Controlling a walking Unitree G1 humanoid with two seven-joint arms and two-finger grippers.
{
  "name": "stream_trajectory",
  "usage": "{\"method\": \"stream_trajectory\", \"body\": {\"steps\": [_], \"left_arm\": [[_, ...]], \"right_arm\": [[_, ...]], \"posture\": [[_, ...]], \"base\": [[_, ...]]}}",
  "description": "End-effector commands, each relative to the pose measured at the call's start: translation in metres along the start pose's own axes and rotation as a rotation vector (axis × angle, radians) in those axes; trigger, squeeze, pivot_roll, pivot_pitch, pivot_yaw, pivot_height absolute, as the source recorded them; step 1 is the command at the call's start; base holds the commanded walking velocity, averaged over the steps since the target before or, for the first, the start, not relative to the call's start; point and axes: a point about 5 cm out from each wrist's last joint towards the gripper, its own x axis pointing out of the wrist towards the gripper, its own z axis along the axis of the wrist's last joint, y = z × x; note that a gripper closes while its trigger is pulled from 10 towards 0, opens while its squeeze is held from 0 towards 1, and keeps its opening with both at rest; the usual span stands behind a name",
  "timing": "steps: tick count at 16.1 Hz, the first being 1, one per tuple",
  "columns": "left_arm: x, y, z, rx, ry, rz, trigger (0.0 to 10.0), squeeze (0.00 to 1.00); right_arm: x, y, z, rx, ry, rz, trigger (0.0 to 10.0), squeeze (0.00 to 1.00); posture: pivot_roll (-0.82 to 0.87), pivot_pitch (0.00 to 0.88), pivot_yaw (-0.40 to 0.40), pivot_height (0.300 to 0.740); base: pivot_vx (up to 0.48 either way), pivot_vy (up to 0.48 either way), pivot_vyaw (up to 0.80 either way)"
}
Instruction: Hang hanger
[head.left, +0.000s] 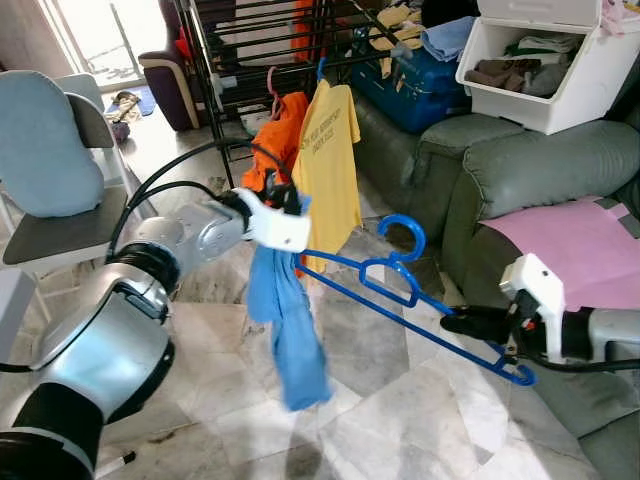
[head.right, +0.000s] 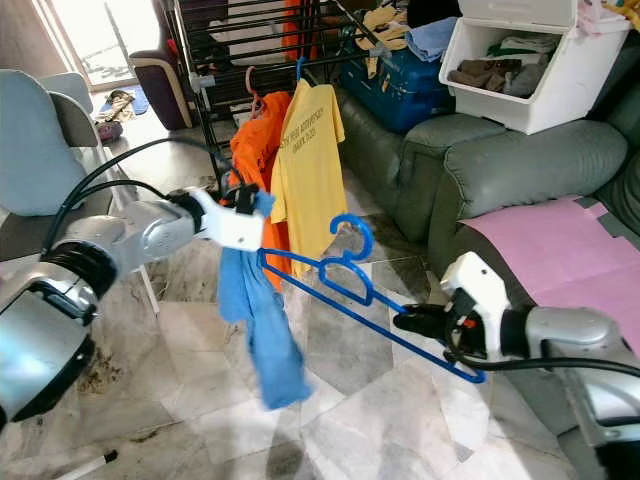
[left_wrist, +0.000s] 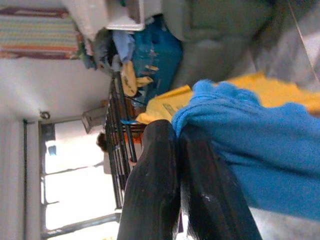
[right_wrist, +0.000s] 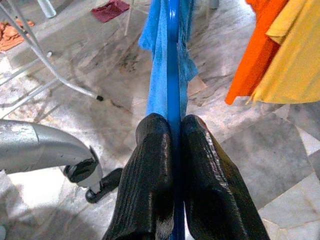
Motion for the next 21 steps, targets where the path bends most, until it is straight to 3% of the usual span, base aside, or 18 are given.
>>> {"method": "stream_trajectory", "body": {"steps": [1, 3, 4, 5, 9, 13, 15, 17, 18, 21], "left_arm": [[0.0, 0.01, 0.0, -0.052, -0.006, 0.048, 10.0, 0.0], [0.0, 0.014, -0.001, -0.111, 0.002, 0.099, 10.0, 0.0], [-0.001, 0.017, -0.005, -0.196, 0.025, 0.147, 10.0, 0.0], [-0.002, 0.016, -0.005, -0.334, 0.028, 0.191, 10.0, 0.0], [0.0, 0.004, 0.002, -0.467, -0.016, 0.177, 10.0, 0.0], [-0.001, 0.012, 0.003, -0.63, -0.057, 0.228, 10.0, 0.0], [0.001, 0.017, 0.012, -0.628, -0.127, 0.243, 10.0, 0.0], [0.003, 0.021, 0.033, -0.569, -0.26, 0.232, 10.0, 0.0], [0.003, 0.019, 0.036, -0.543, -0.278, 0.225, 10.0, 0.0], [-0.002, 0.01, 0.023, -0.558, -0.205, 0.229, 10.0, 0.0]], "right_arm": [[0.005, 0.007, -0.001, -0.016, 0.013, 0.04, 10.0, 0.0], [0.007, 0.01, -0.003, -0.019, 0.026, 0.054, 10.0, 0.0], [0.008, 0.009, -0.004, -0.022, 0.03, 0.041, 10.0, 0.0], [0.01, 0.004, -0.004, -0.027, 0.025, -0.001, 10.0, 0.0], [0.017, -0.012, -0.012, -0.07, 0.067, -0.16, 10.0, 0.0], [0.024, -0.025, -0.025, -0.067, 0.097, -0.289, 10.0, 0.0], [0.026, -0.033, -0.028, -0.041, 0.082, -0.356, 10.0, 0.0], [0.029, -0.044, -0.029, 0.054, 0.033, -0.456, 10.0, 0.0], [0.03, -0.049, -0.031, 0.089, 0.023, -0.498, 10.0, 0.0], [0.026, -0.055, -0.038, 0.183, 0.008, -0.543, 10.0, 0.0]], "posture": [[-0.2, 0.0, 0.091, 0.74], [-0.19, 0.0, 0.09, 0.74], [-0.2, 0.0, 0.094, 0.74], [-0.2, 0.0, 0.094, 0.74], [-0.19, 0.0, 0.092, 0.74], [-0.19, 0.0, 0.091, 0.74], [-0.19, 0.0, 0.085, 0.74], [-0.19, 0.0, 0.083, 0.74], [-0.18, 0.0, 0.083, 0.74], [-0.18, 0.0, 0.079, 0.74]], "base": [[0.0, 0.0, 0.0], [0.0, 0.0, 0.0], [0.0, 0.0, 0.0], [0.0, 0.0, 0.0], [0.0, 0.0, 0.0], [0.0, 0.0, 0.0], [0.0, 0.0, 0.0], [0.0, 0.0, 0.0], [0.0, 0.0, 0.0], [0.0, 0.0, 0.0]]}}
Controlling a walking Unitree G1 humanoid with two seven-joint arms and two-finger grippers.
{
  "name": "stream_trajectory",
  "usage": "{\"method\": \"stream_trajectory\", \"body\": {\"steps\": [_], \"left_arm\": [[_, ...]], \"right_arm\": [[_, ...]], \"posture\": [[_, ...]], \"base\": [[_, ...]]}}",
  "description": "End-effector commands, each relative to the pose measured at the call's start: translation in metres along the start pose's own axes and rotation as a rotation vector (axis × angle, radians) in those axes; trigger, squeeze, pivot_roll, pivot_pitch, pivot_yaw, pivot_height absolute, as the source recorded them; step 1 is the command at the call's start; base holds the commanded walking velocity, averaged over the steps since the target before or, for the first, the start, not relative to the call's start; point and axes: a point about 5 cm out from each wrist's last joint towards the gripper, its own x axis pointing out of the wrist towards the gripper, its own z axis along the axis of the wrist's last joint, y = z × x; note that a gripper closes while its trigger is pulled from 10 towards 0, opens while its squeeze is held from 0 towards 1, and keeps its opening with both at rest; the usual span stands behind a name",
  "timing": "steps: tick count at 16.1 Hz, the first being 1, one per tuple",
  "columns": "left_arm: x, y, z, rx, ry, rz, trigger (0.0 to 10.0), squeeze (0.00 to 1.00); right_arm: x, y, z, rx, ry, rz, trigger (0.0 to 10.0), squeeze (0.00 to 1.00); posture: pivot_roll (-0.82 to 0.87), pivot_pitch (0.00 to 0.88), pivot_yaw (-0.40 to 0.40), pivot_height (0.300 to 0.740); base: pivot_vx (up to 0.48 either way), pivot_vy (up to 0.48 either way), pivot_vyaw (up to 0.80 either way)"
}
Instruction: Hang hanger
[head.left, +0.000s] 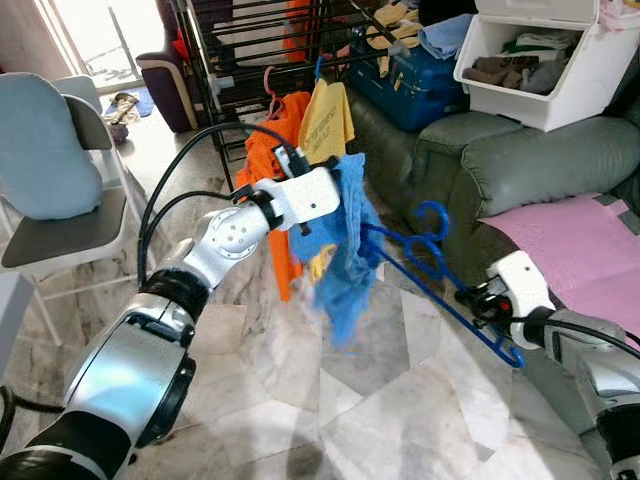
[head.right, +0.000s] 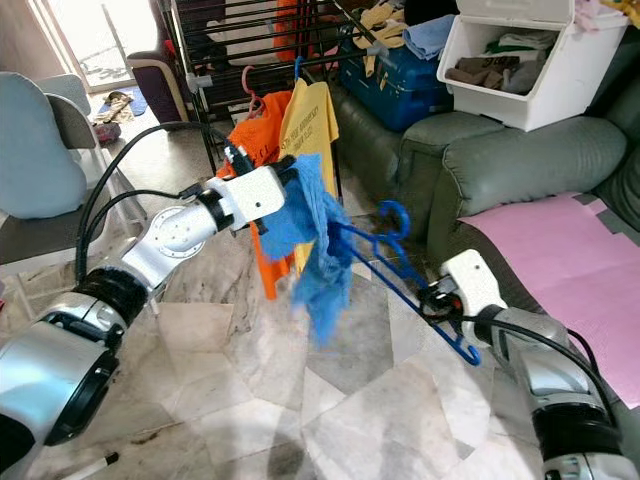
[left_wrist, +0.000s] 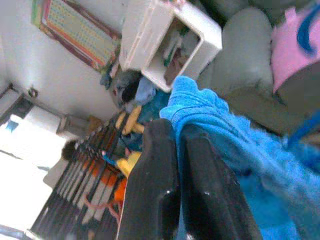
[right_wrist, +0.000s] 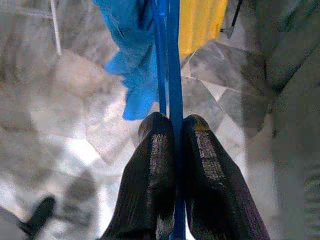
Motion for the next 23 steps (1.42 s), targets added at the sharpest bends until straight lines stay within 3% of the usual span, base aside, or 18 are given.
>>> {"method": "stream_trajectory", "body": {"steps": [1, 2, 5, 7, 8, 9, 11, 12, 15, 17, 18, 19, 21, 22, 23], "left_arm": [[-0.006, 0.004, -0.007, 0.012, 0.032, 0.011, 10.0, 0.0], [-0.009, 0.002, -0.011, 0.018, 0.046, 0.006, 10.0, 0.0], [-0.009, 0.005, -0.011, 0.022, 0.053, 0.034, 10.0, 0.0], [-0.009, 0.007, -0.011, -0.001, 0.054, 0.056, 10.0, 0.0], [-0.011, 0.004, -0.012, -0.024, 0.053, 0.053, 10.0, 0.0], [-0.013, -0.003, -0.014, -0.062, 0.053, 0.047, 10.0, 0.0], [-0.023, -0.028, -0.023, -0.128, 0.085, 0.03, 10.0, 0.0], [-0.028, -0.038, -0.026, -0.141, 0.093, 0.02, 10.0, 0.0], [-0.028, -0.047, -0.016, -0.192, 0.03, 0.059, 10.0, 0.0], [-0.019, -0.061, 0.019, -0.262, -0.144, 0.051, 10.0, 0.0], [-0.017, -0.073, 0.031, -0.307, -0.185, -0.009, 10.0, 0.0], [-0.014, -0.09, 0.039, -0.311, -0.197, -0.077, 10.0, 0.0], [-0.01, -0.096, 0.043, -0.278, -0.202, -0.102, 10.0, 0.0], [-0.007, -0.095, 0.045, -0.279, -0.206, -0.095, 10.0, 0.0], [-0.006, -0.092, 0.046, -0.286, -0.206, -0.086, 10.0, 0.0]], "right_arm": [[-0.001, -0.003, 0.008, 0.06, -0.041, 0.013, 10.0, 0.0], [-0.003, 0.001, 0.007, 0.077, -0.043, 0.071, 10.0, 0.0], [-0.018, 0.008, -0.033, 0.067, 0.134, 0.201, 10.0, 0.0], [-0.022, -0.011, -0.052, 0.133, 0.214, 0.03, 10.0, 0.0], [-0.023, -0.021, -0.051, 0.2, 0.192, -0.071, 10.0, 0.0], [-0.023, -0.031, -0.044, 0.274, 0.131, -0.171, 10.0, 0.0], [-0.019, -0.04, -0.018, 0.422, -0.042, -0.237, 10.0, 0.0], [-0.016, -0.039, -0.008, 0.442, -0.08, -0.217, 10.0, 0.0], [-0.008, -0.04, 0.005, 0.489, -0.128, -0.238, 10.0, 0.0], [0.002, -0.051, 0.033, 0.754, -0.348, -0.372, 10.0, 0.0], [0.009, -0.044, 0.047, 0.865, -0.426, -0.323, 10.0, 0.0], [0.029, -0.008, 0.068, 0.758, -0.378, -0.088, 10.0, 0.0], [0.04, 0.047, 0.075, 0.476, -0.269, 0.197, 10.0, 0.0], [0.039, 0.065, 0.07, 0.385, -0.233, 0.293, 10.0, 0.0], [0.04, 0.061, 0.063, 0.363, -0.214, 0.246, 10.0, 0.0]], "posture": [[-0.18, 0.0, 0.076, 0.74], [-0.19, 0.0, 0.074, 0.74], [-0.19, 0.0, 0.061, 0.74], [-0.2, 0.0, 0.067, 0.74], [-0.2, 0.0, 0.071, 0.74], [-0.21, 0.0, 0.076, 0.74], [-0.21, 0.0, 0.077, 0.74], [-0.21, 0.0, 0.077, 0.74], [-0.19, 0.0, 0.054, 0.74], [-0.18, 0.0, 0.049, 0.74], [-0.18, 0.0, 0.05, 0.74], [-0.18, 0.0, 0.052, 0.74], [-0.18, 0.0, 0.052, 0.74], [-0.18, 0.0, 0.052, 0.74], [-0.18, 0.0, 0.052, 0.74]], "base": [[0.0, 0.0, 0.0], [0.0, 0.0, 0.0], [0.0, 0.0, 0.0], [0.0, 0.0, 0.0], [0.0, 0.0, 0.0], [0.0, 0.0, 0.0], [0.0, 0.0, 0.0], [0.0, 0.0, 0.0], [0.0, 0.0, 0.0], [0.0, 0.0, 0.0], [0.0, 0.0, 0.0], [0.0, 0.0, 0.0], [0.0, 0.0, 0.0], [0.0, 0.0, 0.0], [0.0, 0.0, 0.0]]}}
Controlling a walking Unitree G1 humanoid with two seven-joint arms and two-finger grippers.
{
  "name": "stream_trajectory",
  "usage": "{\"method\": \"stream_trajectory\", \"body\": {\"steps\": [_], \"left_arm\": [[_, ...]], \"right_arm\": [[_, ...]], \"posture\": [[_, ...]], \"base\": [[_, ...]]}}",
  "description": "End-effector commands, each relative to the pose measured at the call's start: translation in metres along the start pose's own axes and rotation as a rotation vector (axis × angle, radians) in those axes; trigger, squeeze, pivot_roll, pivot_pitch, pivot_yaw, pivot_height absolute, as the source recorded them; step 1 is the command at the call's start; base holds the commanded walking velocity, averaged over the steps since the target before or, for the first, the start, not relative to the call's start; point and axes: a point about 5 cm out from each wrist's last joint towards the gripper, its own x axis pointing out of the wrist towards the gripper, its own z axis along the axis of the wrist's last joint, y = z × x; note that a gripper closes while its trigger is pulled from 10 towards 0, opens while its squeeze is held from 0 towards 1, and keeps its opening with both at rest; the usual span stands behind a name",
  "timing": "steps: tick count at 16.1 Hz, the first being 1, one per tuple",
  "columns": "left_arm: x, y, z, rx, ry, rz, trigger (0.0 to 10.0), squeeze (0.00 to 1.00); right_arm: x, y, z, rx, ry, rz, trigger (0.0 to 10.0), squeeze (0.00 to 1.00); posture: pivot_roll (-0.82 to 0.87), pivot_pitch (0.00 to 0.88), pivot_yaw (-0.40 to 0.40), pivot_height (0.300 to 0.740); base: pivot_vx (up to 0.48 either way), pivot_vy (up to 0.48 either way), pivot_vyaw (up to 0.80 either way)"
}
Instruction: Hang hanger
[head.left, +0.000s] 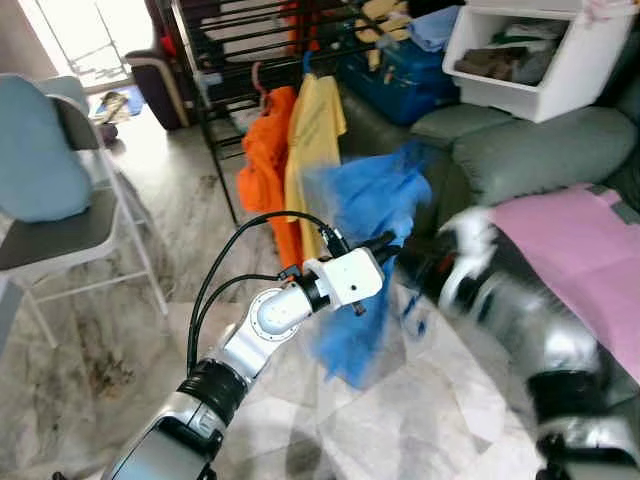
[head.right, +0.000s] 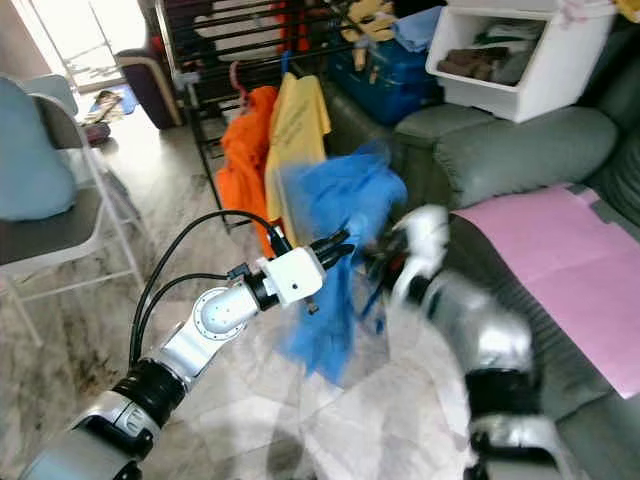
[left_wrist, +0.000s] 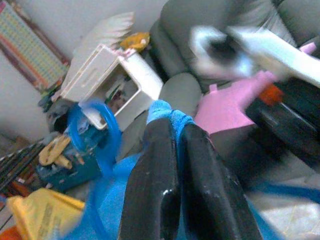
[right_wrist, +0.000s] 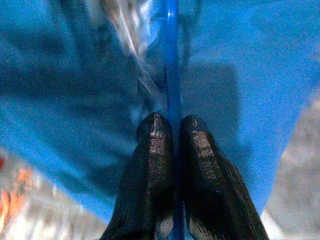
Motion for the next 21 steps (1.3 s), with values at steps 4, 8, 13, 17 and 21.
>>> {"method": "stream_trajectory", "body": {"steps": [4, 8, 13, 17, 21], "left_arm": [[-0.002, 0.006, 0.011, -0.089, -0.037, 0.004, 10.0, 0.0], [-0.009, -0.011, 0.01, -0.128, -0.03, -0.099, 10.0, 0.0], [-0.027, -0.033, -0.008, -0.138, 0.074, -0.245, 10.0, 0.0], [-0.038, -0.045, -0.02, -0.109, 0.153, -0.338, 10.0, 0.0], [-0.041, -0.049, -0.028, -0.114, 0.189, -0.343, 10.0, 0.56]], "right_arm": [[-0.037, -0.071, 0.043, 0.211, -0.344, -0.574, 10.0, 0.0], [-0.05, -0.078, 0.078, 0.278, -0.583, -0.619, 10.0, 0.0], [-0.034, -0.054, 0.117, 0.46, -0.78, -0.396, 10.0, 0.0], [-0.012, -0.012, 0.127, -0.134, -0.641, -0.263, 10.0, 0.0], [-0.009, 0.004, 0.129, -0.086, -0.663, -0.12, 10.0, 0.0]], "posture": [[-0.19, 0.0, 0.056, 0.74], [-0.19, 0.0, 0.051, 0.74], [-0.18, 0.0, 0.048, 0.74], [-0.18, 0.0, 0.043, 0.74], [-0.18, 0.0, 0.035, 0.74]], "base": [[0.0, 0.0, 0.0], [0.0, 0.0, 0.0], [0.0, 0.0, 0.0], [0.0, 0.0, 0.0], [0.0, 0.0, 0.0]]}}
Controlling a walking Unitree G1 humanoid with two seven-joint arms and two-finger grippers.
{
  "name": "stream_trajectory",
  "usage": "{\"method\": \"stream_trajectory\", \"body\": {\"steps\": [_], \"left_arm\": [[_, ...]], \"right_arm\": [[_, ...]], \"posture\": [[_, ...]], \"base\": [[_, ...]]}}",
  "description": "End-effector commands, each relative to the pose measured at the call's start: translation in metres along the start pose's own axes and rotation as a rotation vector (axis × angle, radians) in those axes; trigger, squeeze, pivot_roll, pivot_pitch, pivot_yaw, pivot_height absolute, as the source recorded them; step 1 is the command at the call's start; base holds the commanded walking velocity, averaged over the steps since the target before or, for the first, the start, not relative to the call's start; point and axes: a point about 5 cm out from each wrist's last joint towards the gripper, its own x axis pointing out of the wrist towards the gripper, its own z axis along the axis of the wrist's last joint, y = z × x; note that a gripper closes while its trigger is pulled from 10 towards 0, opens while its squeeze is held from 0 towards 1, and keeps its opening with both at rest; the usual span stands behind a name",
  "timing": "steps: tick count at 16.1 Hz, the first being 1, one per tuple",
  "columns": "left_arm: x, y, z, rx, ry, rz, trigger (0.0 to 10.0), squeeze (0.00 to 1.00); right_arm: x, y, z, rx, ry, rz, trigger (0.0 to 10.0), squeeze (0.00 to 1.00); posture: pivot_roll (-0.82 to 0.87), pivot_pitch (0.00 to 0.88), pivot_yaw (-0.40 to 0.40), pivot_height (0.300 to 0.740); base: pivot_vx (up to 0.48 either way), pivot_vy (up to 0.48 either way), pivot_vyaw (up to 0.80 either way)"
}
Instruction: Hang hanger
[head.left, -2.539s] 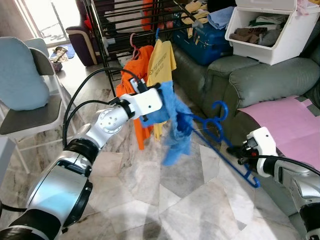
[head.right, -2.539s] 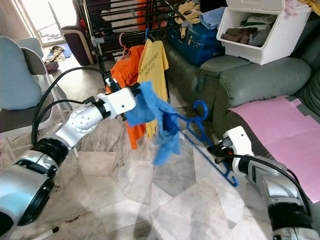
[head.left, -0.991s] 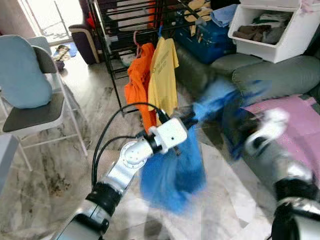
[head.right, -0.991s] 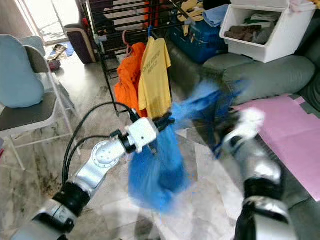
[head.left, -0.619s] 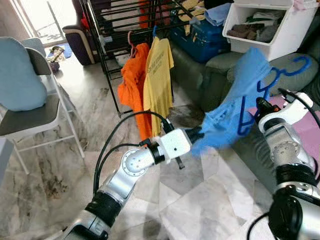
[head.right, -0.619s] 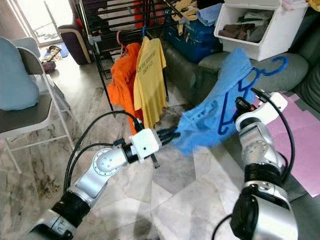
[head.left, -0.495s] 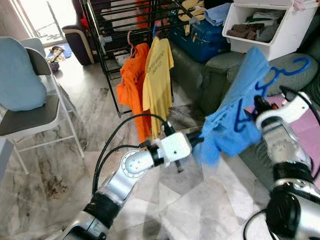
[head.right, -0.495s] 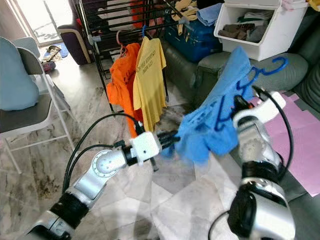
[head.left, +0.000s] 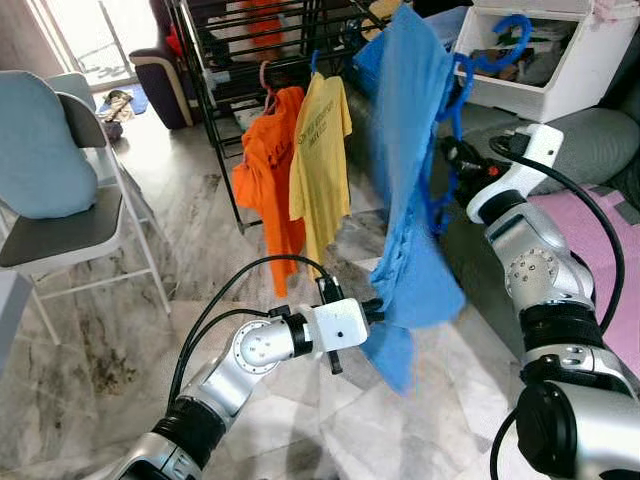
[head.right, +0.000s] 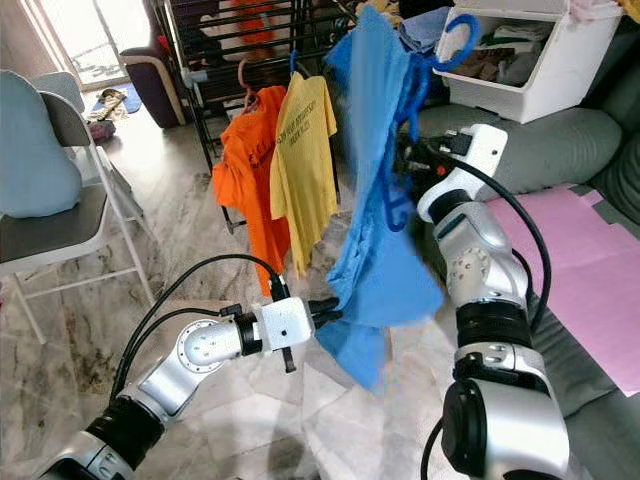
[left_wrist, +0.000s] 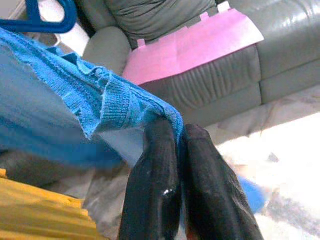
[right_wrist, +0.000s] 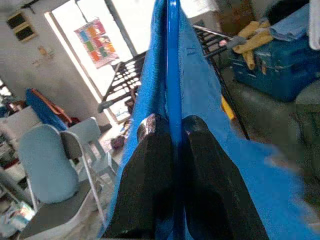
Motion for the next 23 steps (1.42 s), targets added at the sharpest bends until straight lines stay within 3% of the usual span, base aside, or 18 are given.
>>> {"method": "stream_trajectory", "body": {"steps": [1, 2, 5, 9, 12, 13, 15, 18, 20, 23], "left_arm": [[-0.001, -0.007, -0.006, 0.001, 0.03, -0.038, 10.0, 0.56], [0.001, -0.01, -0.005, -0.031, 0.02, -0.045, 10.0, 1.0], [0.0, -0.009, -0.005, -0.034, 0.007, -0.03, 10.0, 1.0], [-0.014, -0.006, -0.005, -0.078, -0.028, 0.037, 10.0, 1.0], [-0.03, 0.013, -0.008, -0.048, -0.012, 0.132, 10.0, 1.0], [-0.038, 0.027, -0.006, -0.024, -0.017, 0.173, 10.0, 1.0], [-0.044, 0.039, -0.001, 0.007, -0.027, 0.195, 10.0, 1.0], [-0.055, 0.064, 0.003, 0.134, -0.008, 0.225, 10.0, 1.0], [-0.059, 0.069, 0.002, 0.181, 0.016, 0.221, 10.0, 1.0], [-0.071, 0.08, -0.007, 0.317, 0.101, 0.121, 10.0, 1.0]], "right_arm": [[0.003, 0.008, 0.015, -0.04, -0.066, 0.045, 10.0, 0.0], [-0.006, 0.013, 0.002, -0.163, -0.034, 0.098, 10.0, 0.0], [-0.025, 0.013, -0.021, -0.342, 0.044, 0.143, 10.0, 0.0], [-0.044, 0.006, -0.039, -0.484, 0.09, 0.165, 10.0, 0.0], [-0.058, 0.002, -0.048, -0.533, 0.145, 0.239, 10.0, 0.0], [-0.066, -0.003, -0.051, -0.568, 0.169, 0.259, 10.0, 0.0], [-0.075, -0.006, -0.054, -0.616, 0.194, 0.305, 10.0, 0.0], [-0.094, -0.01, -0.055, -0.637, 0.286, 0.455, 10.0, 0.0], [-0.101, -0.012, -0.054, -0.646, 0.321, 0.504, 10.0, 0.0], [-0.119, -0.015, -0.049, -0.654, 0.434, 0.648, 10.0, 0.0]], "posture": [[-0.18, 0.0, 0.035, 0.74], [-0.18, 0.0, 0.033, 0.74], [-0.18, 0.0, 0.032, 0.74], [-0.19, 0.0, 0.043, 0.74], [-0.18, 0.0, 0.04, 0.74], [-0.18, 0.0, 0.04, 0.74], [-0.18, 0.0, 0.036, 0.74], [-0.17, 0.0, 0.038, 0.74], [-0.17, 0.0, 0.04, 0.74], [-0.18, 0.0, 0.044, 0.74]], "base": [[0.0, 0.0, 0.0], [0.0, 0.0, 0.0], [0.0, 0.0, 0.0], [0.0, 0.0, 0.0], [0.0, 0.0, 0.0], [0.0, 0.0, 0.0], [0.0, 0.0, 0.0], [0.0, 0.0, 0.0], [0.0, 0.0, 0.0], [0.0, 0.0, 0.0]]}}
